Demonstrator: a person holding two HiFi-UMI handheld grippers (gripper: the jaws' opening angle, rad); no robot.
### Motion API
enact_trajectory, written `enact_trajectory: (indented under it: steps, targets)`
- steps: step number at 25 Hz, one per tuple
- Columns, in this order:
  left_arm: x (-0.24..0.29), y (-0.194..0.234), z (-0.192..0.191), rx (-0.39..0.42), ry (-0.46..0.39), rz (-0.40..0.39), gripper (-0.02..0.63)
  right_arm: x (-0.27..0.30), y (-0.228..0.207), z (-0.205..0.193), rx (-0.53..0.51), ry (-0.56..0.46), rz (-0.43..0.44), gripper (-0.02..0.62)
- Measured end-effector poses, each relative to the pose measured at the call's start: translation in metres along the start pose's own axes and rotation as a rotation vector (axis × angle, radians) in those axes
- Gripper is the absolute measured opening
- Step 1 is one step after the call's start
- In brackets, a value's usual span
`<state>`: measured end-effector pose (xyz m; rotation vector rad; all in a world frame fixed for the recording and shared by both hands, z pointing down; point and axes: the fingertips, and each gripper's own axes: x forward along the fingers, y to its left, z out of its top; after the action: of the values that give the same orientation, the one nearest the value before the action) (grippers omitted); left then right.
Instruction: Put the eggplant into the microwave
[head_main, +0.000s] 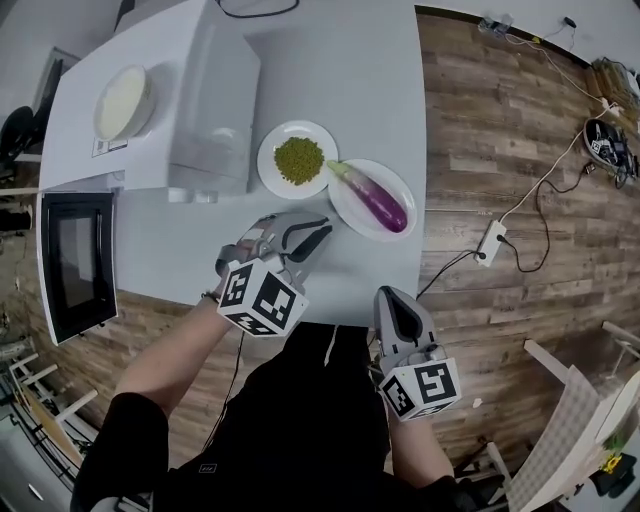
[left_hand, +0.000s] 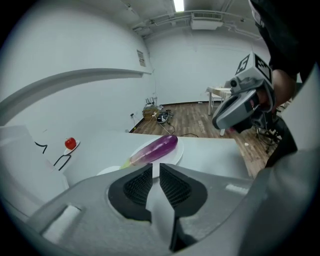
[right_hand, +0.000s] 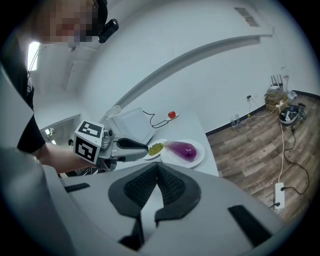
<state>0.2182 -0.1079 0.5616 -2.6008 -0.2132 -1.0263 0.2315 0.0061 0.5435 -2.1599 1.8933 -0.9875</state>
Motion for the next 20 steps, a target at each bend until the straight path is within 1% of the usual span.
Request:
enact_trajectory:
  steps: [6, 10, 13, 17, 20]
  targets:
    - [0.026, -0.006, -0.010, 0.106, 0.044, -0.036, 0.057, -0.003, -0.010, -0.010, 0.031, 0.001, -0.029, 0.015]
    - [0.038, -0.013, -0.019, 0.183, 0.081, -0.068, 0.094, -0.005, -0.017, -0.012, 0.039, -0.003, -0.039, 0.015]
    - [0.045, -0.018, -0.024, 0.261, 0.113, -0.079, 0.106, -0.007, -0.022, -0.013, 0.047, -0.004, -0.049, 0.015]
    - [0.053, -0.020, -0.025, 0.373, 0.133, -0.062, 0.110, -0.008, -0.024, -0.014, 0.053, -0.006, -0.054, 0.015]
    - [0.059, -0.022, -0.027, 0.377, 0.141, -0.074, 0.111, -0.009, -0.024, -0.017, 0.059, -0.005, -0.053, 0.015]
